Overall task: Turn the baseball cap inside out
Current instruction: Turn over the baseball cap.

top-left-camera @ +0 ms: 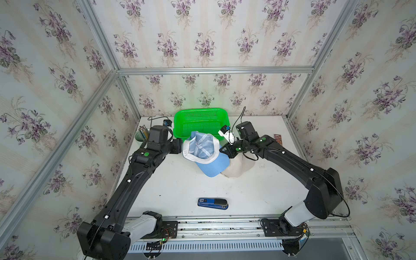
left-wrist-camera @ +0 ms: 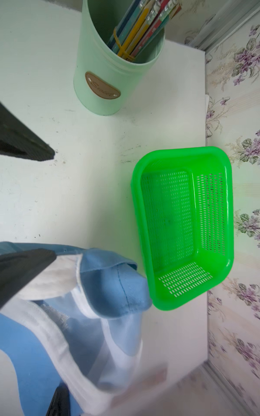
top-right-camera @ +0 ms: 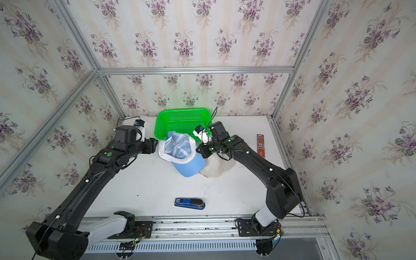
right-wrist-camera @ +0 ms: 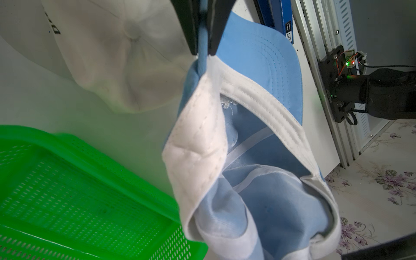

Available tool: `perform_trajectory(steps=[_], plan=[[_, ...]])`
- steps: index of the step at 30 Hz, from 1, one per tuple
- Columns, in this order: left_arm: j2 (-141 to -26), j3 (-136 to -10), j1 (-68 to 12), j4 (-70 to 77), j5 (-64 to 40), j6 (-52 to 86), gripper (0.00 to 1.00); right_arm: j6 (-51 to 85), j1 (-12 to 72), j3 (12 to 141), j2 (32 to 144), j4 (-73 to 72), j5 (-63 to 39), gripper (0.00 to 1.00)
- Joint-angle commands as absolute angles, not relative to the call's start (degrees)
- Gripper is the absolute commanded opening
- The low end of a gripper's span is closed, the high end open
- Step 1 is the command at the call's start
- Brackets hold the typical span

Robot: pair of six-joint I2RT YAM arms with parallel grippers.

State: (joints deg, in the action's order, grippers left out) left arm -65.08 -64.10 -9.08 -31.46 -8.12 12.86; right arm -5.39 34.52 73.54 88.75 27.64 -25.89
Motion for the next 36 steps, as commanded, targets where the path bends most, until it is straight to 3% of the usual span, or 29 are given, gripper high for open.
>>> perform_trajectory(steps=[1,7,18,22,25,29,30,33,36], plan=[[-65.09,-62.31,-1.21,-25.8,-33.29,14.3,0.74,-9.03,34.12,72.63,87.2,27.86,-31.23,0.0],[-68.33,-59.24,1.49,-18.58,-55.41,17.24,0.74,-10.04,33.23,73.33,87.58,29.51,-31.44,0.0],[-67.42,-52.4,0.96,-12.86,-60.4,21.8,0.76,-9.17,32.74,73.55,87.07,28.72,-33.24,0.0],[-67.83,-52.88,-1.58,-13.42,-59.0,21.16,0.72,-9.03,32.85,74.43,86.99,28.73,-34.15,0.0],[-68.84,-53.86,-3.38,-12.93,-58.59,21.36,0.61,-8.87,33.13,75.03,87.19,28.58,-34.52,0.0],[-70.02,-56.17,-6.06,-15.62,-54.15,20.09,0.28,-8.95,33.4,74.87,87.52,28.54,-33.93,0.0],[-70.04,-56.79,-6.27,-17.02,-52.12,19.44,0.23,-8.85,33.35,74.65,87.62,28.71,-33.26,0.0],[-70.35,-61.79,-8.47,-27.79,-36.76,14.03,0.1,-6.76,33.32,74.55,88.46,28.9,-28.76,0.0],[-74.88,-70.65,-15.4,-43.55,-8.04,9.39,0.0,-1.48,33.37,74.42,89.36,27.51,-24.42,0.0]])
